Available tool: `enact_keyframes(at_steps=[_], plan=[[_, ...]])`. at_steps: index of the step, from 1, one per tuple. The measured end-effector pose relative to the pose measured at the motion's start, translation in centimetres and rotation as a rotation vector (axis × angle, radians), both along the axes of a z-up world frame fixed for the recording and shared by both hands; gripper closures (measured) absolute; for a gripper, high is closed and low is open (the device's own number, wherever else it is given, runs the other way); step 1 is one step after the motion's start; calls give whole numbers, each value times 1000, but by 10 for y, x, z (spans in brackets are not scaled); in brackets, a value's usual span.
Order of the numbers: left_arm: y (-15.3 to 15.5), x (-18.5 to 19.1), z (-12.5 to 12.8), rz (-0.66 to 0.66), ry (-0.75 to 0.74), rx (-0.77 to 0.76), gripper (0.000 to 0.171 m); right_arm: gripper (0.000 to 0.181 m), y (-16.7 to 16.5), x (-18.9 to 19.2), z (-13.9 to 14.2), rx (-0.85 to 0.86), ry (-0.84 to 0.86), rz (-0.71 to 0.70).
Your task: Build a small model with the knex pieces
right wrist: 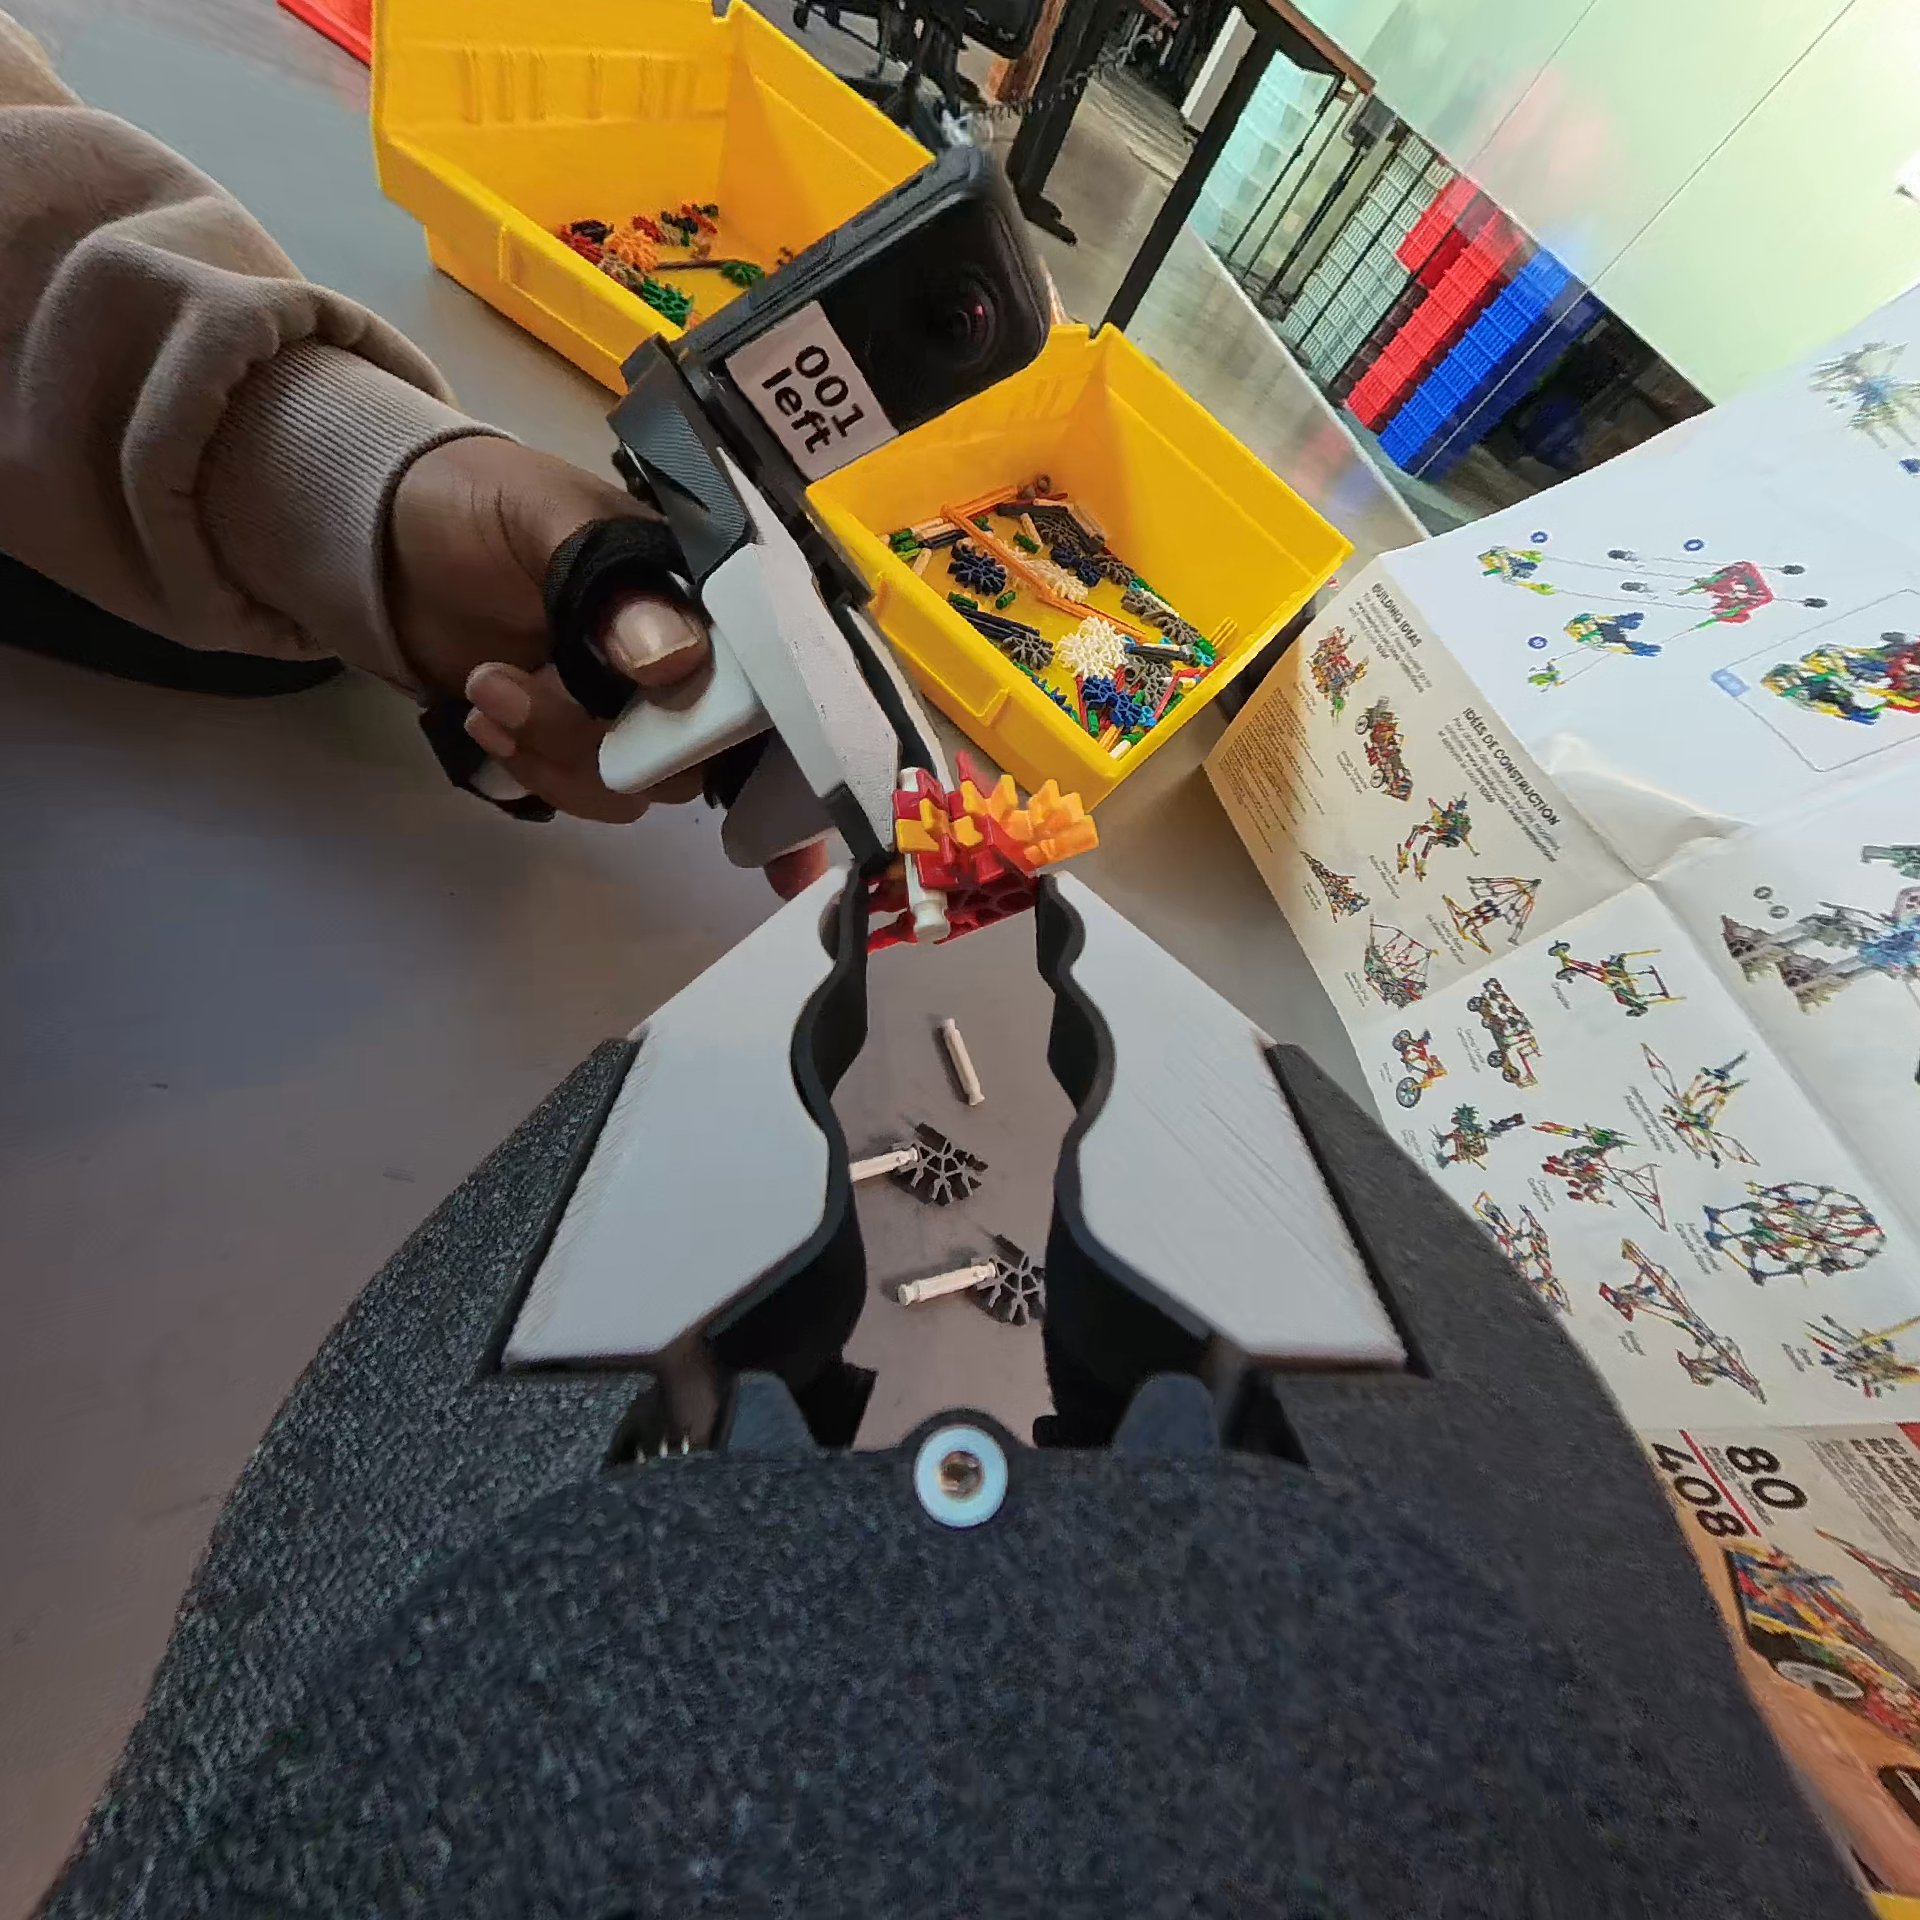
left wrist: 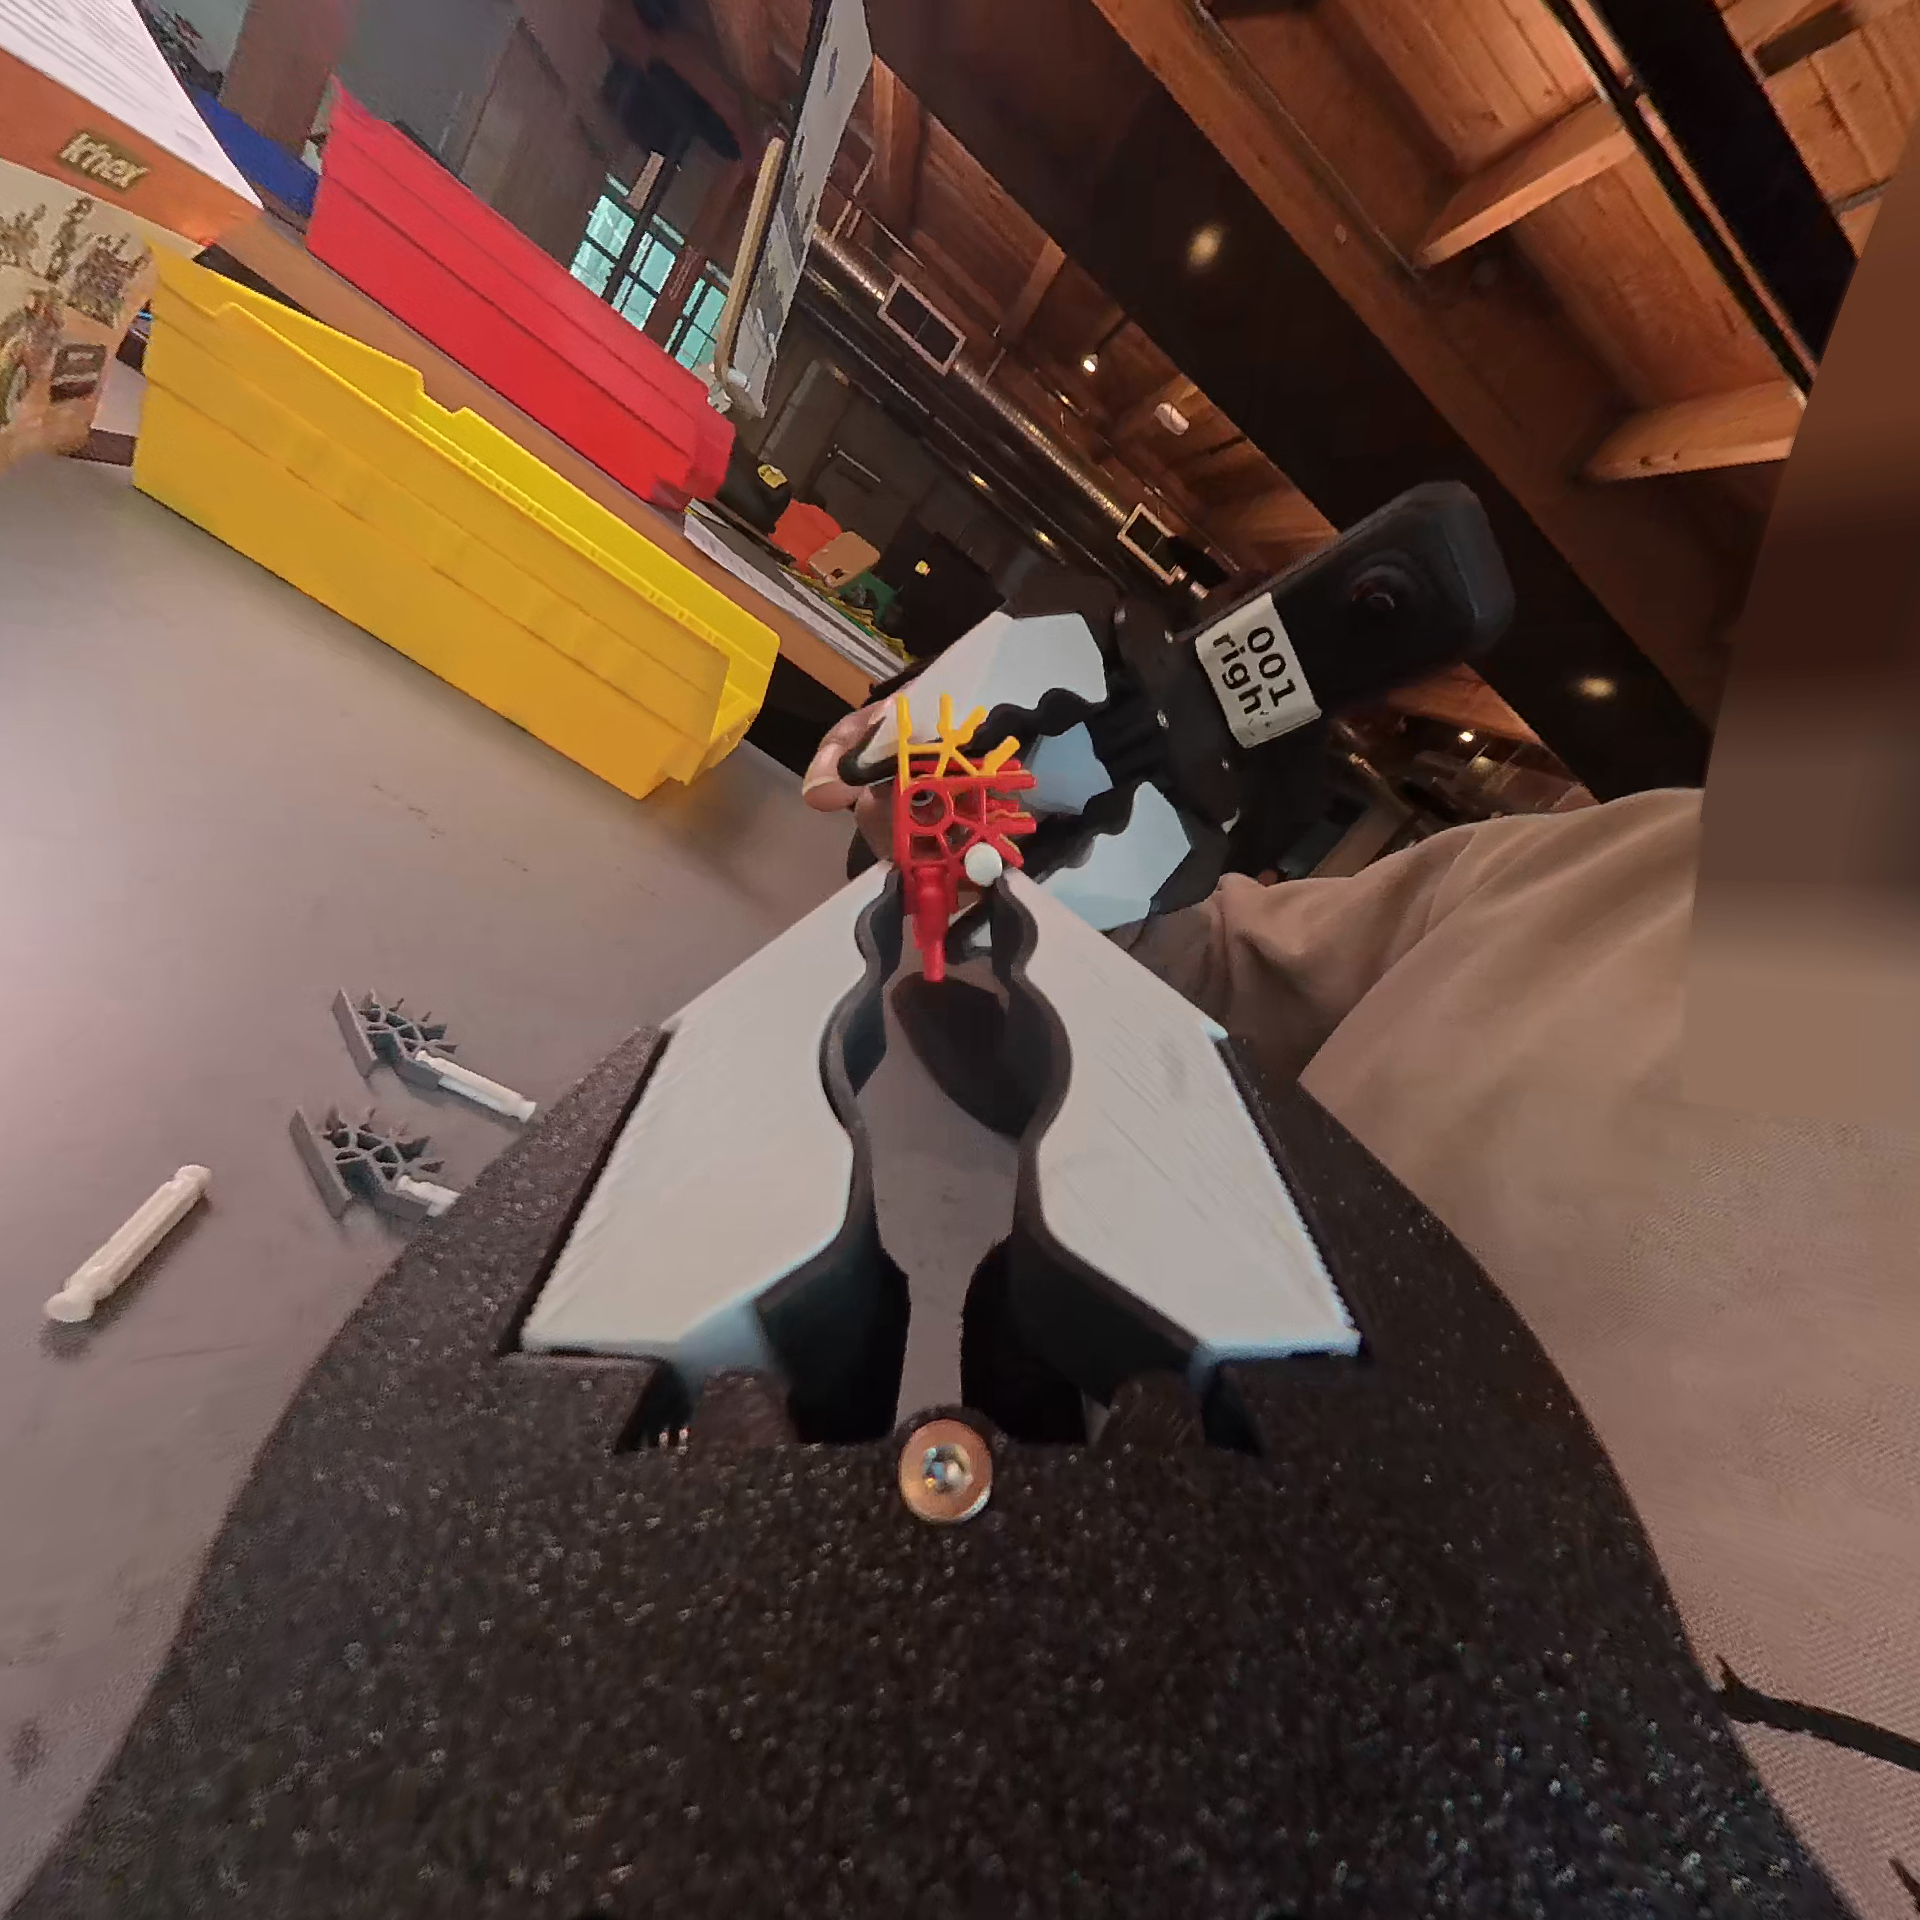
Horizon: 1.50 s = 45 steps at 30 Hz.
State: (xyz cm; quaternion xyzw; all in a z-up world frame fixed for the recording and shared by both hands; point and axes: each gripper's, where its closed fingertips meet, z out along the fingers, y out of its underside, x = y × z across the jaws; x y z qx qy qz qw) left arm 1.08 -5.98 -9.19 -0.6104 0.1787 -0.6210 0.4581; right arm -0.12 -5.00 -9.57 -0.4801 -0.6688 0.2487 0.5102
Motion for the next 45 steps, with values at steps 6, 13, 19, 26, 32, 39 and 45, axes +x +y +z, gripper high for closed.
enact_keyframes(at_steps=[6, 13, 19, 26, 32, 39, 45], plan=[[5, -3, 2, 8, -101, -79, 156, 152, 4, -3, 3, -1, 29, -29], [7, -5, 4, -3, -90, -108, 155, 155, 7, -5, 4, -83, 58, -17], [5, -9, 4, -29, -38, -99, 151, 155, 5, -8, 5, -56, 38, 12], [-5, -13, 20, -136, -169, -127, 139, 157, 1, -7, 13, -84, 65, 46], [-5, -10, 20, -124, -136, -113, 141, 157, 0, -2, 12, -153, 75, 69], [-2, -6, 9, -62, -2, -81, 147, 157, -4, -6, -1, -133, 16, 80], [0, -10, 16, -51, -89, -75, 149, 158, -3, -9, 7, -133, 68, 75]])
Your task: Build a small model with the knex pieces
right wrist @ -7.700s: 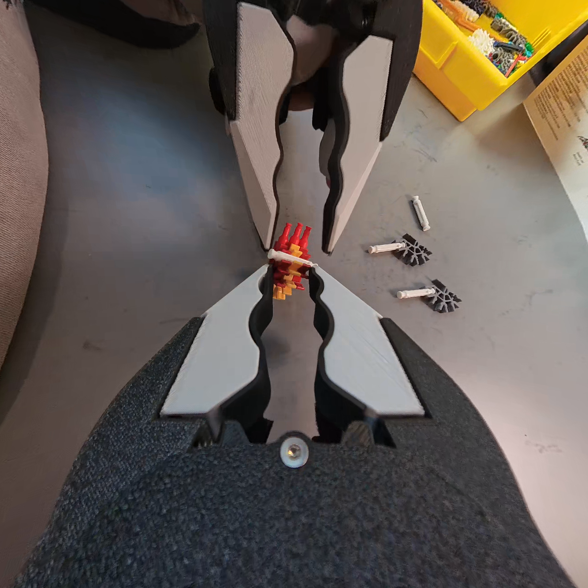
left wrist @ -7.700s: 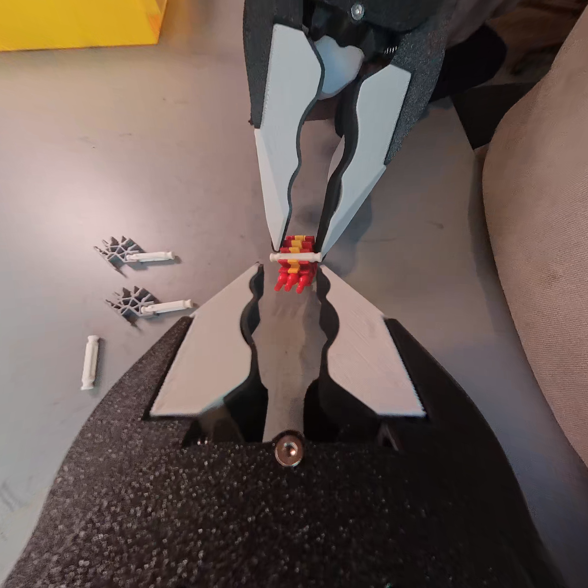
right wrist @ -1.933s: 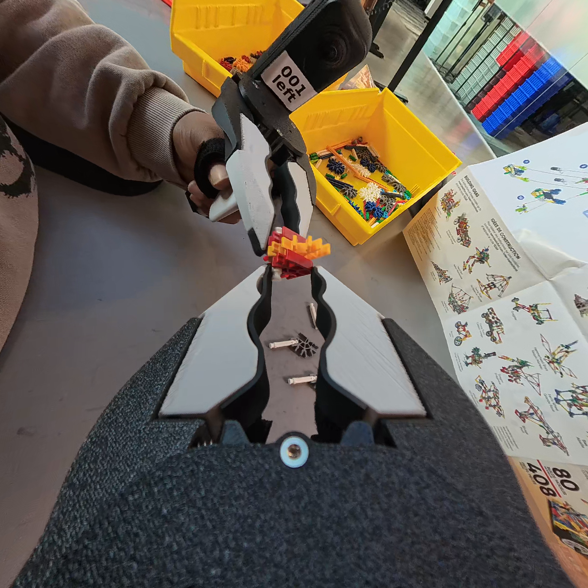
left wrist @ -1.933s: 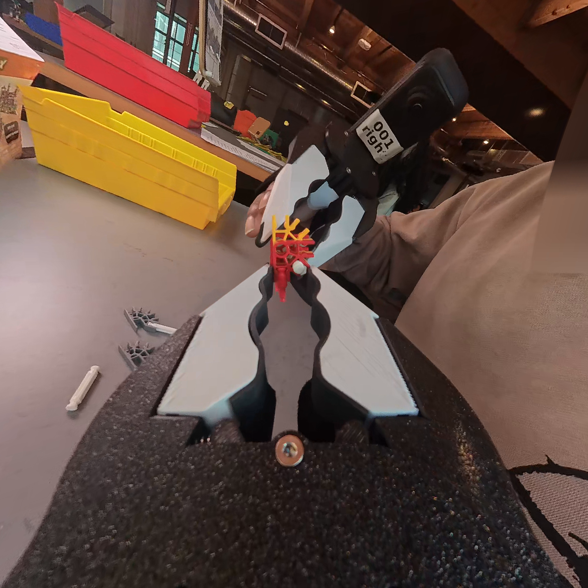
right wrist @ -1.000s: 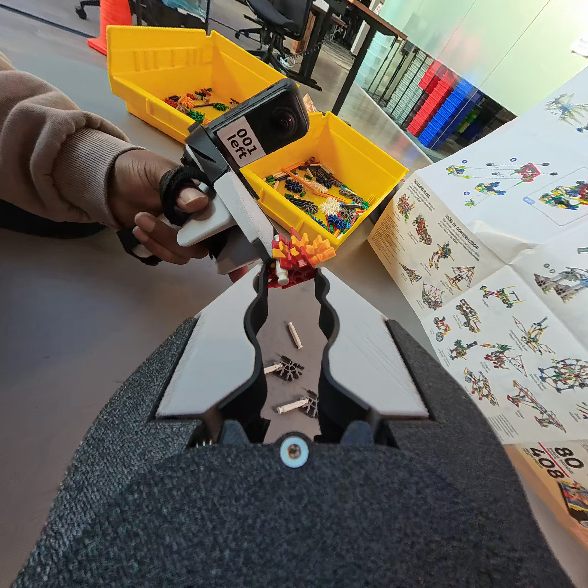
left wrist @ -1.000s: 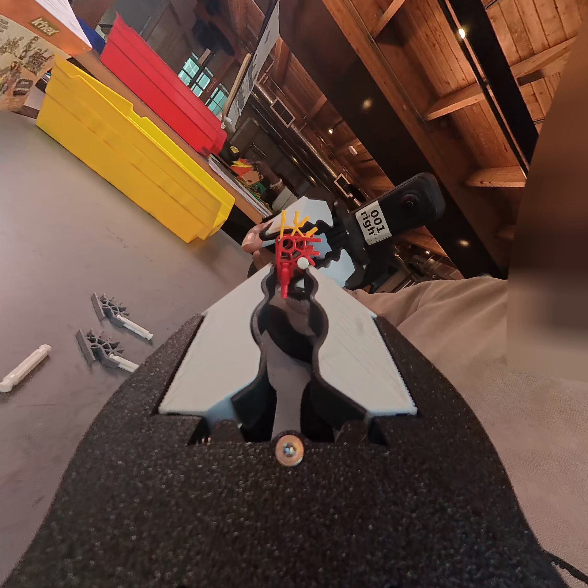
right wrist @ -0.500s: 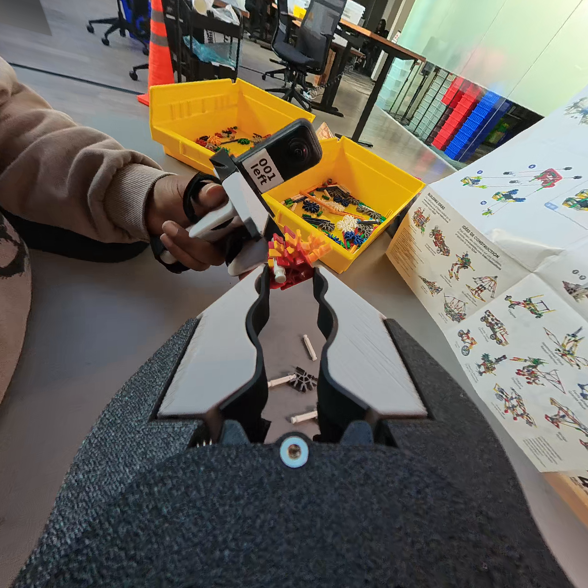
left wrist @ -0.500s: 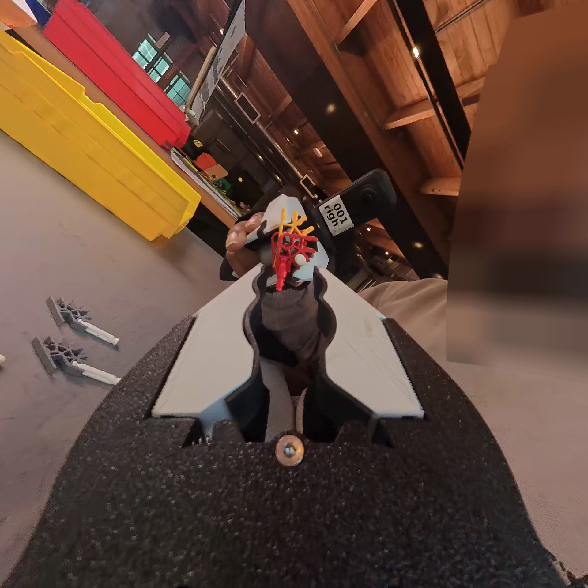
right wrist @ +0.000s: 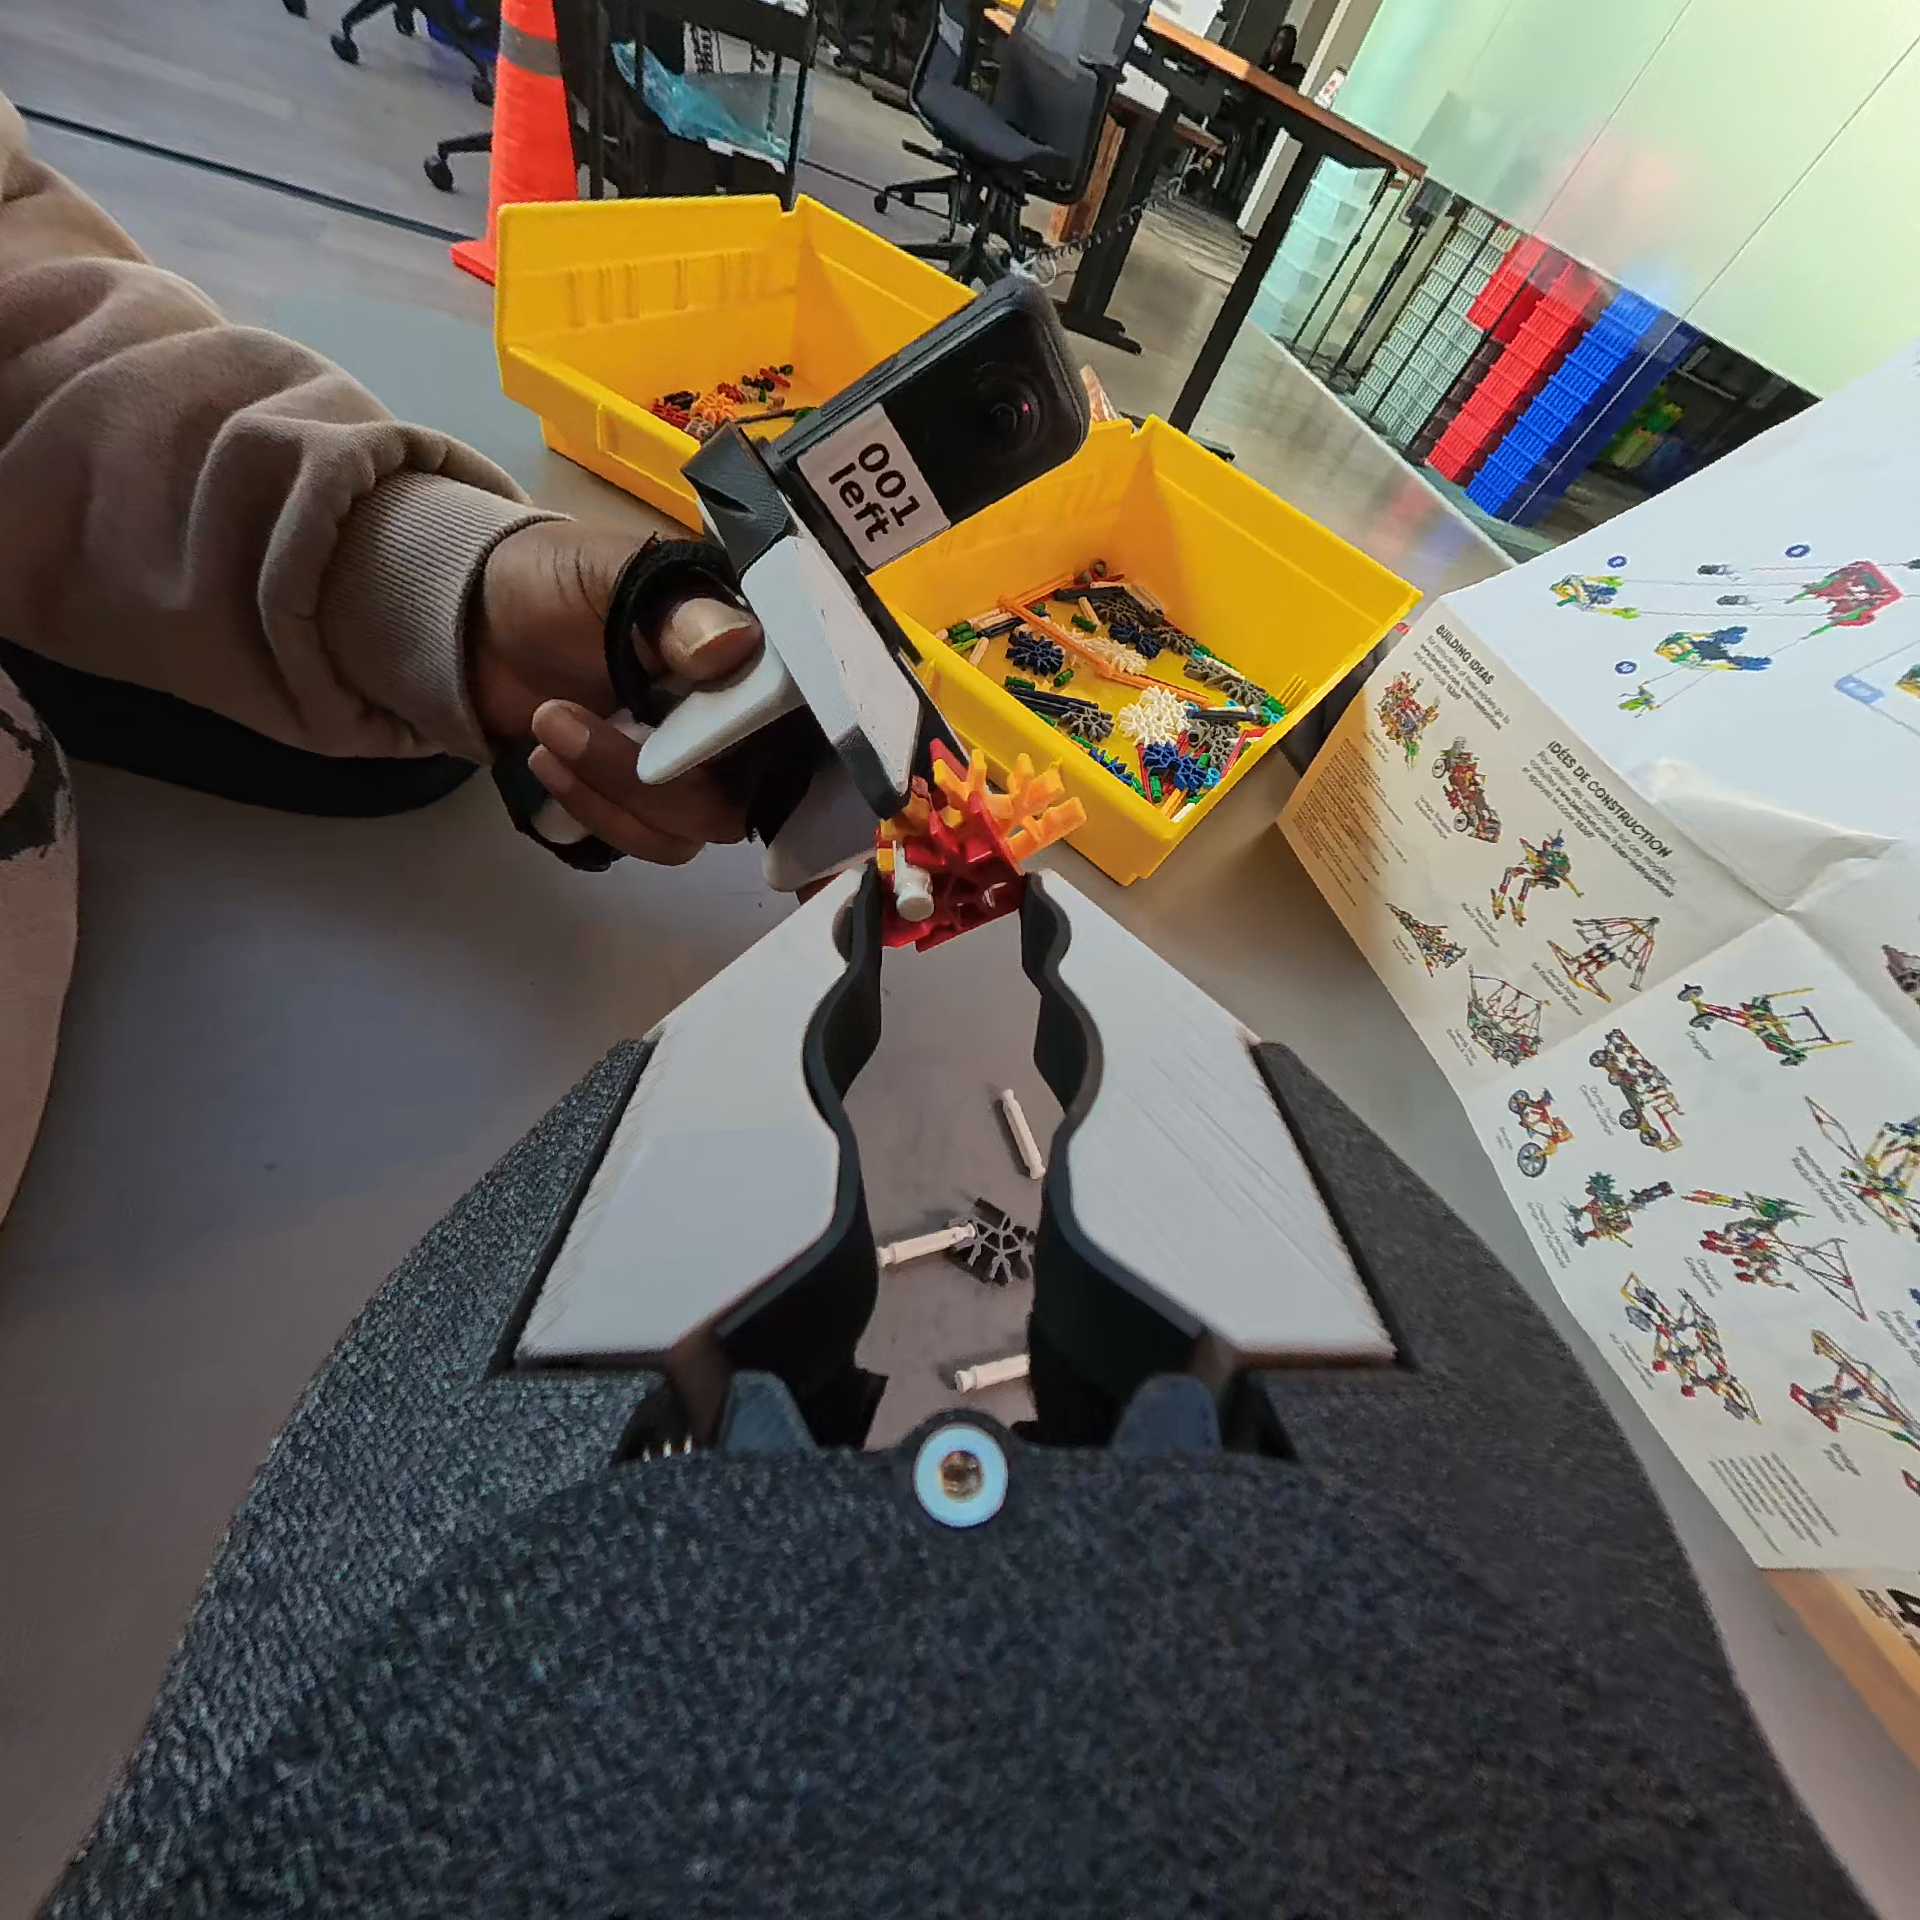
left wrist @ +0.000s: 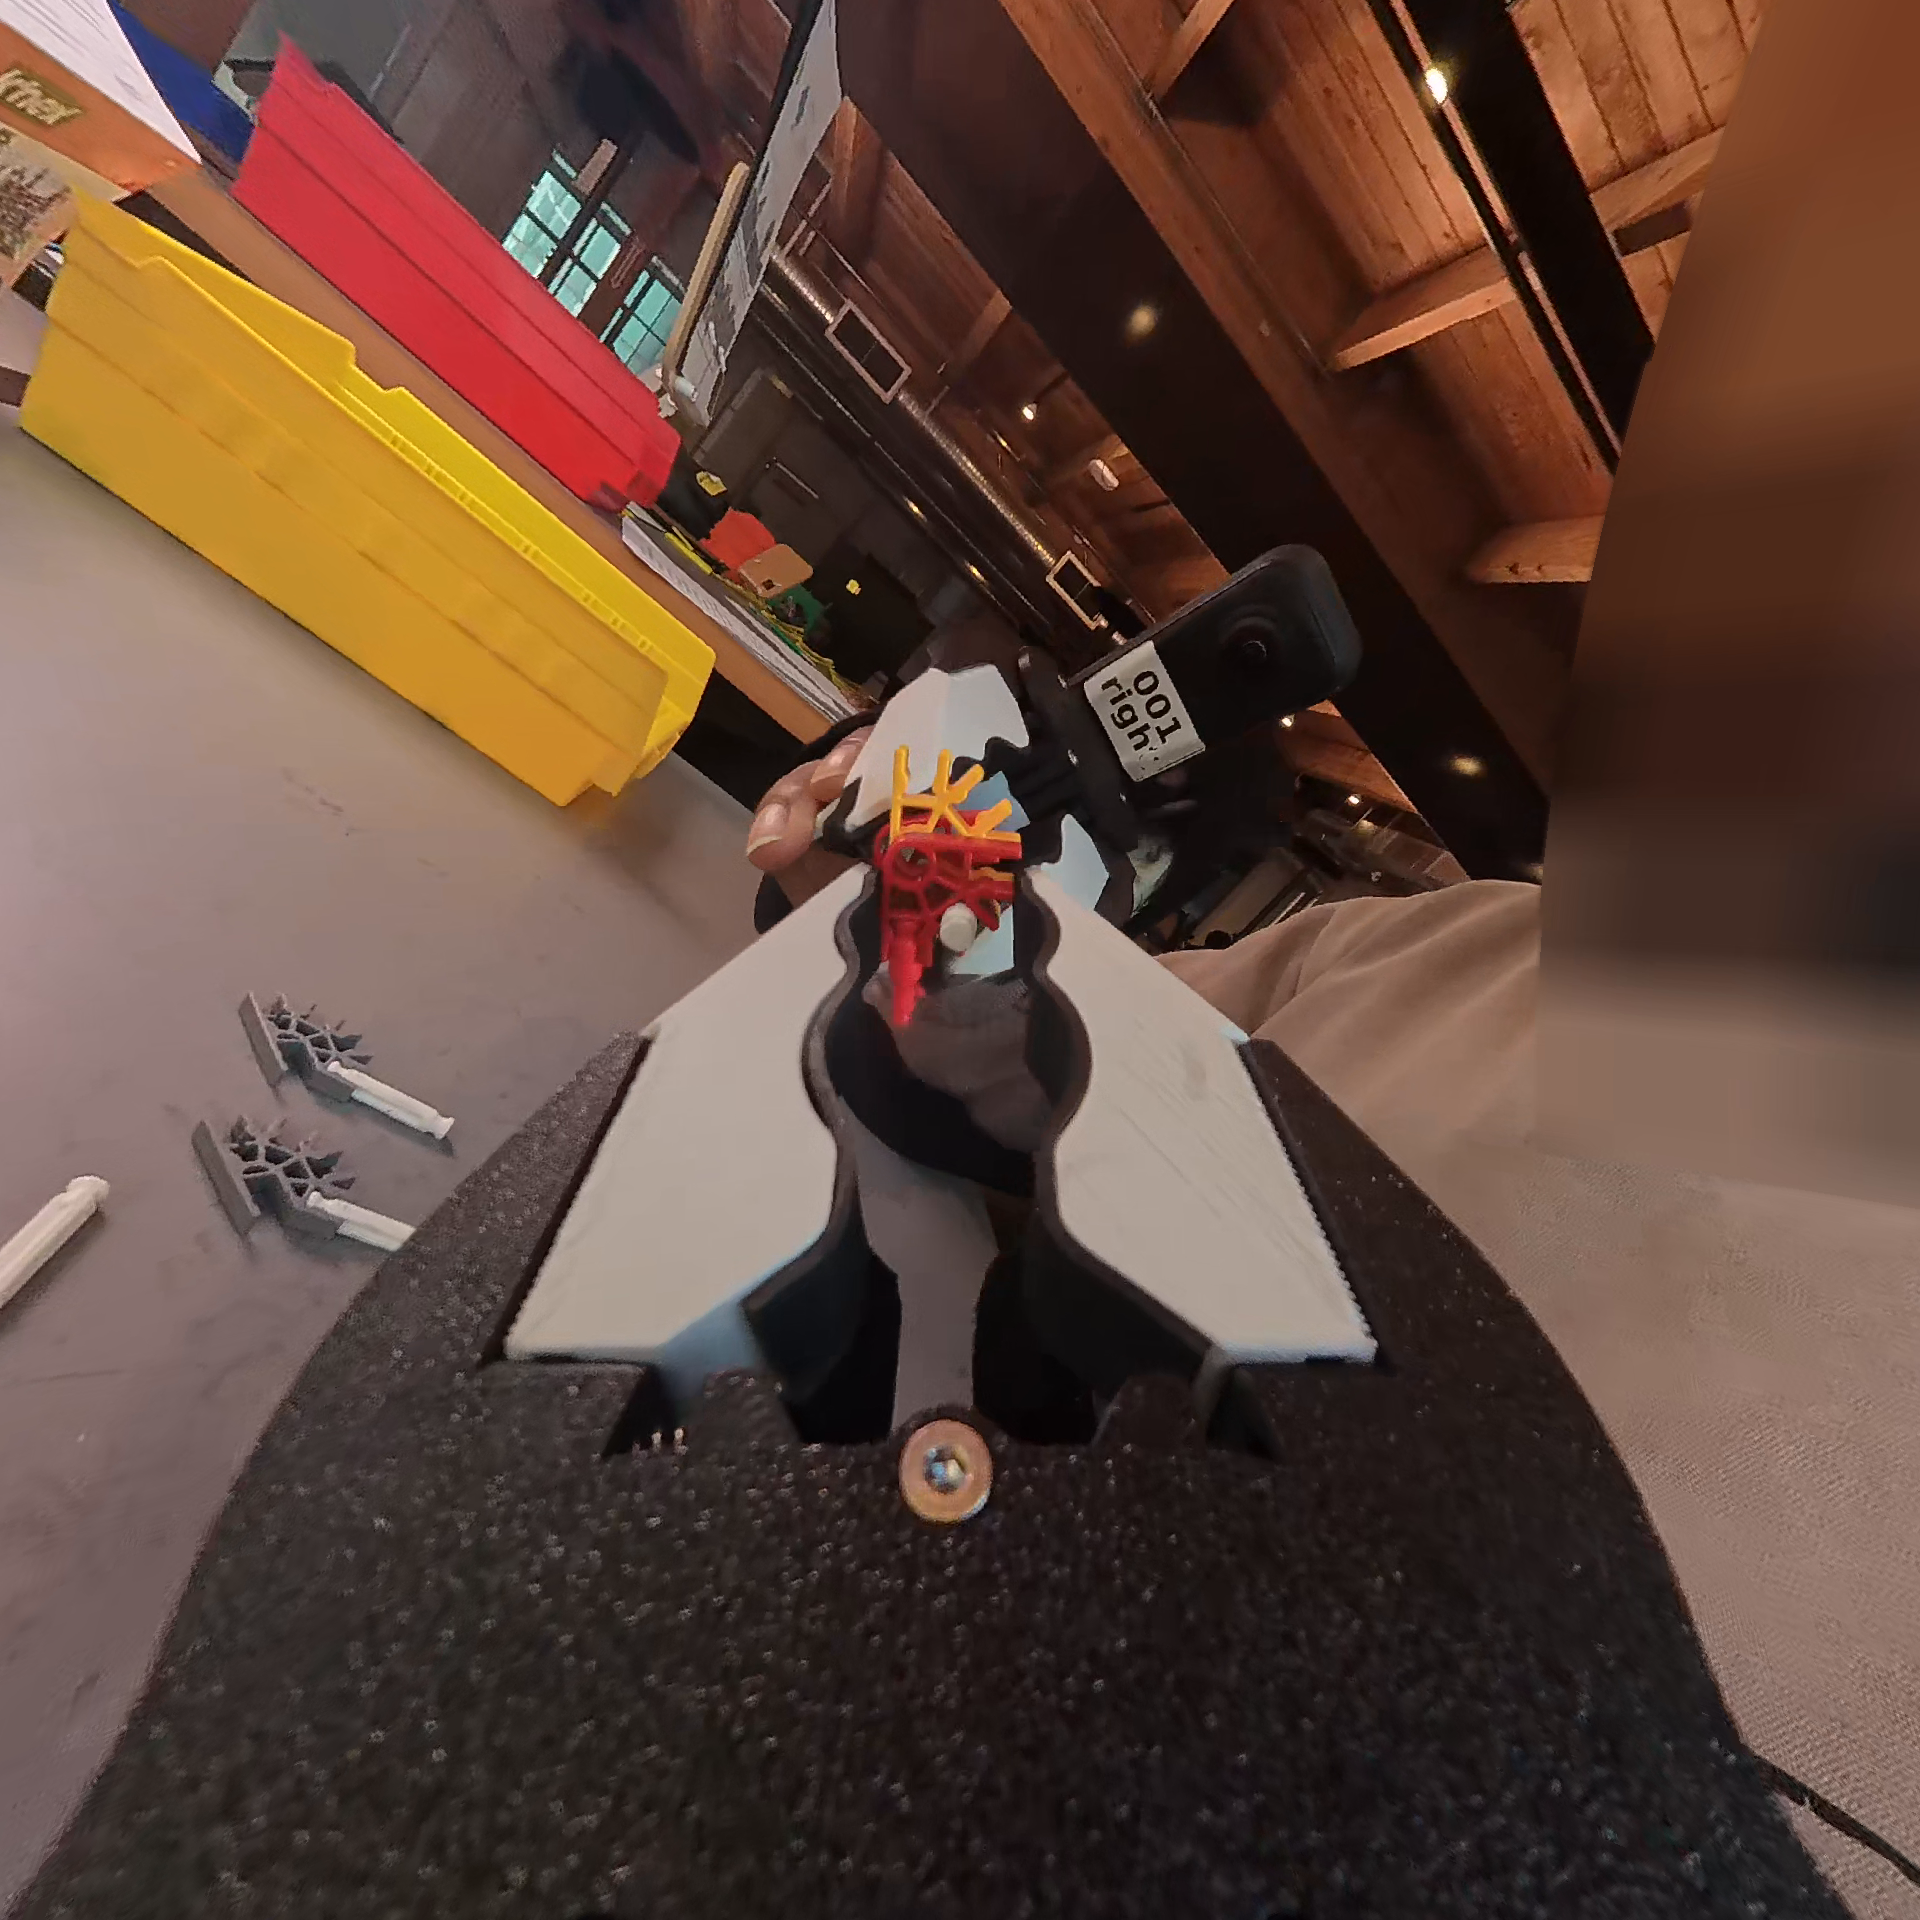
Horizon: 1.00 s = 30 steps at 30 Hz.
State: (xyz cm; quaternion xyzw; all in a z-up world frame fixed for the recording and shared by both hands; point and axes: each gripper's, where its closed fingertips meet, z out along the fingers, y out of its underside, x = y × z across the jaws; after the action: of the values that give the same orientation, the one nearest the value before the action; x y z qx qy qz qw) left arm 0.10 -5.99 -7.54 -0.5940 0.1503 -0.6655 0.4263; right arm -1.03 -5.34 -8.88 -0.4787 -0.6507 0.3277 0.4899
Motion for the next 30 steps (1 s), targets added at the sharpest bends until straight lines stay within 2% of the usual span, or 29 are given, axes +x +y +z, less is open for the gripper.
enact_keyframes(at_steps=[9, 18, 22, 25, 30], plan=[[7, -6, 6, 54, -118, -13, 149, 160, 5, -5, 7, 2, 75, -91], [4, -2, 17, 85, -114, 78, 150, 163, 2, -3, 20, -33, 137, -88], [7, -3, 15, 56, -88, 71, 149, 161, 5, -3, 17, -173, 174, -41], [2, 1, 16, 32, 12, 144, 151, 161, 3, 0, 21, -348, 213, 56], [-1, 1, 15, 18, 75, 180, 152, 160, -1, 2, 22, -371, 212, 106]])
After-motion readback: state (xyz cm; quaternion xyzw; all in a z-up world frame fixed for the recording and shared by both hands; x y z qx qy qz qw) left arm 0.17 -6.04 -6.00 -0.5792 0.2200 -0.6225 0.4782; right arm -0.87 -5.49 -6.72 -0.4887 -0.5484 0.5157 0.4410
